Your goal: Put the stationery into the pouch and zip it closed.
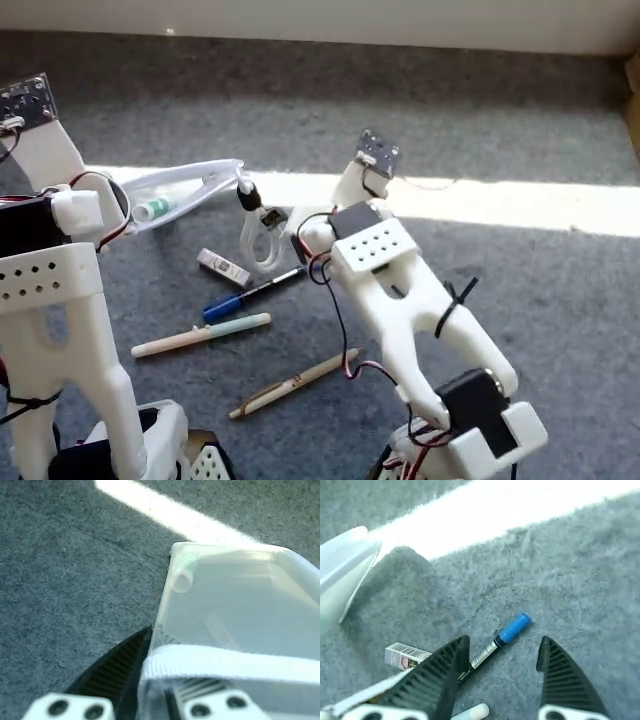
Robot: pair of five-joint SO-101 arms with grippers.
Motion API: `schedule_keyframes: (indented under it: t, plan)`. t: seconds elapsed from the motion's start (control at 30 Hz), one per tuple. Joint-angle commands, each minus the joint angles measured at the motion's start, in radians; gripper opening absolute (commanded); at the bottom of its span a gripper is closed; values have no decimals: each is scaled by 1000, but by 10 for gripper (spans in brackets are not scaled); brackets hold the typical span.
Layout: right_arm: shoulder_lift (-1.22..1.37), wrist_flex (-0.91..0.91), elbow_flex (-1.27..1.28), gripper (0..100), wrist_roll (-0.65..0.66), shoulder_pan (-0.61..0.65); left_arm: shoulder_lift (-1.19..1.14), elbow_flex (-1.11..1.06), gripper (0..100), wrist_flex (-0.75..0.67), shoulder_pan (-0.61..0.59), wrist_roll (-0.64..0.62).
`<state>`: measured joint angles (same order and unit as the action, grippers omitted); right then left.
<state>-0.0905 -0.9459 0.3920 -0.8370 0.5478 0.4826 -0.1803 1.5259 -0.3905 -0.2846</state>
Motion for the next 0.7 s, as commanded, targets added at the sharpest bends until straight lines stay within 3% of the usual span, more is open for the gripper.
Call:
schedule_keyframes:
  t: [0.0, 0.53, 0.67]
  plan:
    - [54, -2, -84, 213, -15, -5, 2, 50, 7, -15, -18, -8]
    - [371, -1, -260, 211, -77, -4, 1, 48, 7, -15, -18, -6]
    - [410, -1, -275, 131, -78, -7, 1, 48, 7, -15, -18, -6]
